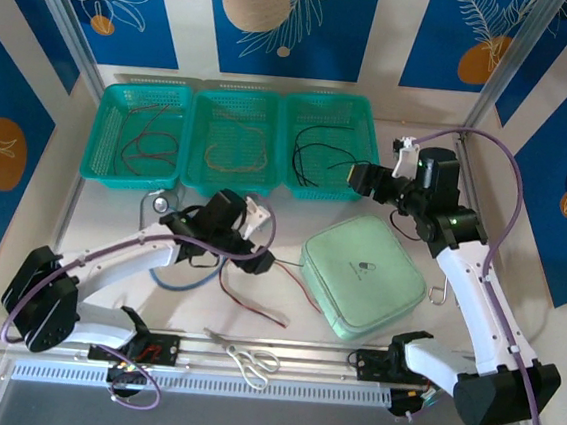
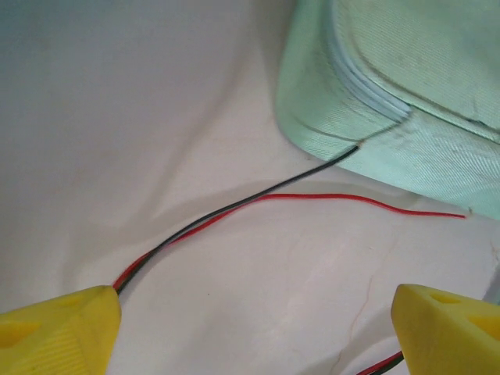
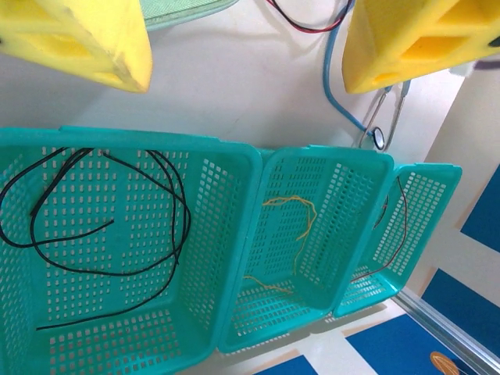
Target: Untangle the cables
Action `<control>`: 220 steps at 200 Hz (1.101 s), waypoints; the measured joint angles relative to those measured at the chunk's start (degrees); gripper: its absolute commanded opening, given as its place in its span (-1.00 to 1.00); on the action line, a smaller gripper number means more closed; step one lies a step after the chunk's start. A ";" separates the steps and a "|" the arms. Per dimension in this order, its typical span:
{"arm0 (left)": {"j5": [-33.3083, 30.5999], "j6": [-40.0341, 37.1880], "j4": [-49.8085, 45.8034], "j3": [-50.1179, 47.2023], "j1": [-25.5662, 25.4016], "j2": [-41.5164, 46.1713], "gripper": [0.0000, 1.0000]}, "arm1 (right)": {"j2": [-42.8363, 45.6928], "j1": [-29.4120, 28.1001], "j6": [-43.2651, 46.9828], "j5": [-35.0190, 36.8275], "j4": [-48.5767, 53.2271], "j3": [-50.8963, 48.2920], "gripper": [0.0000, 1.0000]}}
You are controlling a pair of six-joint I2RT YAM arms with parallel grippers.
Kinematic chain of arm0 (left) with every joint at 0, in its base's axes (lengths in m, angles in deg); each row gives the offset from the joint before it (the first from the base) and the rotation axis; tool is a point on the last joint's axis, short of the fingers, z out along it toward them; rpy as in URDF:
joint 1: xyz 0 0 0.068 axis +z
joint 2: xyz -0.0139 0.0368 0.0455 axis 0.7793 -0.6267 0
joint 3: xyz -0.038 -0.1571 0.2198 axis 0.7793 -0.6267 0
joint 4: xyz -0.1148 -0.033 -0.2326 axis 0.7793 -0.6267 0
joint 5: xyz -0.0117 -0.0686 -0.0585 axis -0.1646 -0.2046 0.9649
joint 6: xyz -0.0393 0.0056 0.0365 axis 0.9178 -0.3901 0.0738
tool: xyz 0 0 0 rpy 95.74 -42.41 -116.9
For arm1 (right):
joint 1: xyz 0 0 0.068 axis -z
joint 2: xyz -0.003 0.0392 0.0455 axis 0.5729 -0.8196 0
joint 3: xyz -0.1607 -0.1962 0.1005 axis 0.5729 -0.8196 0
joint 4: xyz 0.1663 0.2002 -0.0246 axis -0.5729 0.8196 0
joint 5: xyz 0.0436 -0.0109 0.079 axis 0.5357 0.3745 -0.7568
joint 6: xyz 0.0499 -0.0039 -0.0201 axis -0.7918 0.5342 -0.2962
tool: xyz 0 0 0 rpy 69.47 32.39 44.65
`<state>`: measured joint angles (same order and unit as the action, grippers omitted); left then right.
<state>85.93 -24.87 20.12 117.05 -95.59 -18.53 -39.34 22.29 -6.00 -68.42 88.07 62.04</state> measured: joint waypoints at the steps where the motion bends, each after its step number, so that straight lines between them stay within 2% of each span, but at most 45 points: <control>1: 0.09 -0.09 0.61 -0.28 -0.13 -0.09 0.80 | 0.02 0.09 0.02 -0.07 0.00 0.00 0.31; 33: 2.43 -3.61 18.49 -9.92 -1.75 -2.14 0.79 | 0.04 2.73 0.02 -2.49 -0.02 0.00 0.31; 53: 3.63 -5.75 30.36 -14.99 -1.84 -6.64 0.78 | 0.04 4.61 0.09 -4.04 0.15 0.04 0.31; 90: 6.05 -11.06 43.85 -16.24 -2.32 -16.35 0.69 | 0.94 7.23 0.92 -5.70 1.73 0.22 0.31; 130: 6.88 -14.82 50.25 -16.20 -2.75 -19.80 0.52 | 2.99 9.53 0.90 -6.91 1.81 0.22 0.31; 165: 7.80 -16.52 51.63 -15.98 -3.26 -20.11 0.40 | 3.34 10.32 0.90 -7.15 1.90 0.22 0.31; 199: 9.70 -18.21 49.33 -13.07 -3.74 -20.50 0.00 | 3.32 10.45 0.87 -7.37 1.90 0.13 0.30; 220: 10.67 -18.88 48.89 -11.23 -3.78 -22.40 -0.07 | 3.32 10.45 0.85 -7.61 1.88 0.07 0.31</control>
<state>96.59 -43.75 69.02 105.82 -99.38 -40.93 -36.01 32.73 -5.15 -76.03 89.95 62.10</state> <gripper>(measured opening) 0.472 0.653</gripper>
